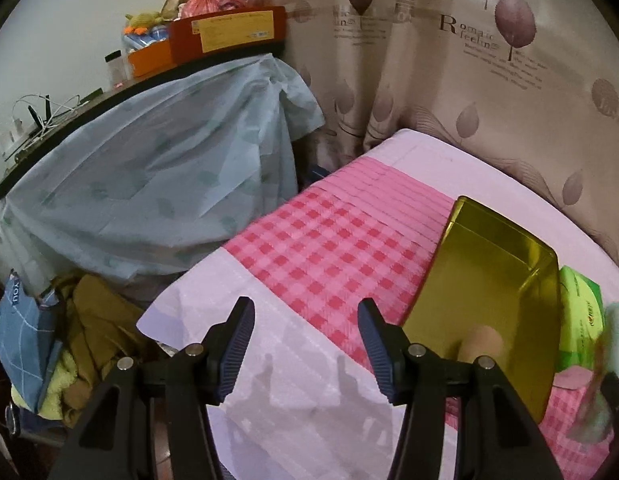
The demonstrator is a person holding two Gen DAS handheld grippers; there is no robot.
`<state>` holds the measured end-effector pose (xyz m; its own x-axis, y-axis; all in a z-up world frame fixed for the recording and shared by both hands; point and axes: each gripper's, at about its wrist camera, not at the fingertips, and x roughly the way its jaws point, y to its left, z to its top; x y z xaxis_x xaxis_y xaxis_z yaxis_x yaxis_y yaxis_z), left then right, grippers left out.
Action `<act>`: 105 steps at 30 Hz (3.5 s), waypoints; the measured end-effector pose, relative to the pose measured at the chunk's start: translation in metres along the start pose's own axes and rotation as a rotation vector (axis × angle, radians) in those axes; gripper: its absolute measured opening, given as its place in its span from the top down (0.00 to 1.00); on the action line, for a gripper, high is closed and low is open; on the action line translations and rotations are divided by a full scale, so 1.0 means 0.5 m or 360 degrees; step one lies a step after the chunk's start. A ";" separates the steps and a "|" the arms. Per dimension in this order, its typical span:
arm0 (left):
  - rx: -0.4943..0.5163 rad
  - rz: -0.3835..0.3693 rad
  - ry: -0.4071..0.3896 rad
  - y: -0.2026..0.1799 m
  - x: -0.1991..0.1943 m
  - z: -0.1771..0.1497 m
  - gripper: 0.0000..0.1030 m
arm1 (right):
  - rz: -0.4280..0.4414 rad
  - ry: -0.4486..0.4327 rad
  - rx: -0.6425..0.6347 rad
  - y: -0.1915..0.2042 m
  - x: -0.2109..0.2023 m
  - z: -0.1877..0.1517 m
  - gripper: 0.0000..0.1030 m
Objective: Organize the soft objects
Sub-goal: 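Carry the sponge to the gold tin and release it with the left gripper, then lower the towel into the gold tin and open the right gripper, then grasp the yellow plush toy with the right gripper and lift it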
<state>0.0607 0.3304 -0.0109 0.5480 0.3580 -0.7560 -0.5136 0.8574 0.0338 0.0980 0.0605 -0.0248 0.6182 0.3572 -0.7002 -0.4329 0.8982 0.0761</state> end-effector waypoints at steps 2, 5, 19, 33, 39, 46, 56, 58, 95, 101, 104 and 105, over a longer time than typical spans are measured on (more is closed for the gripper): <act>-0.0015 -0.0006 0.0008 0.005 0.002 0.000 0.47 | 0.0035 0.0015 -0.0046 0.032 0.027 0.021 0.65; -0.0046 0.0013 0.0022 0.013 0.008 0.002 0.47 | 0.0050 0.0043 -0.0113 0.070 0.061 0.038 0.65; -0.0123 0.0019 0.0036 0.030 0.014 0.006 0.47 | -0.0006 0.0163 -0.0219 0.139 0.193 0.072 0.65; -0.0111 0.0010 0.0038 0.027 0.014 0.008 0.47 | -0.0033 0.0149 -0.0220 0.142 0.213 0.076 0.32; -0.0063 0.0002 0.0017 0.011 0.012 0.009 0.47 | 0.0006 0.0077 -0.0187 0.132 0.159 0.075 0.31; 0.0010 -0.0001 -0.0017 -0.007 0.000 0.002 0.47 | -0.0017 -0.0028 -0.0131 0.075 0.062 0.038 0.29; 0.0053 -0.0004 -0.0035 -0.022 -0.006 -0.005 0.47 | -0.0347 -0.0104 0.0099 -0.173 -0.068 -0.027 0.29; 0.0070 -0.0001 -0.0037 -0.026 -0.006 -0.006 0.47 | -0.0444 -0.0110 0.0195 -0.249 -0.094 -0.041 0.29; 0.0954 -0.0731 0.0013 -0.570 -0.130 -0.175 0.47 | -0.0611 0.0000 0.0701 -0.710 -0.027 -0.215 0.53; 0.1070 -0.0866 0.0042 -0.670 -0.151 -0.219 0.47 | -0.0622 -0.0004 0.0758 -0.709 -0.060 -0.257 0.56; 0.1116 -0.0926 0.0047 -0.711 -0.165 -0.239 0.47 | -0.0672 0.0016 0.0751 -0.706 -0.081 -0.279 0.57; 0.1129 -0.0953 0.0052 -0.725 -0.170 -0.245 0.47 | -0.0682 0.0025 0.0748 -0.704 -0.089 -0.287 0.57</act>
<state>0.1194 -0.0560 -0.0387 0.5666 -0.2189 -0.7943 0.3792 0.9252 0.0155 0.1287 -0.3085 -0.1223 0.6612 -0.0594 -0.7479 0.1873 0.9784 0.0879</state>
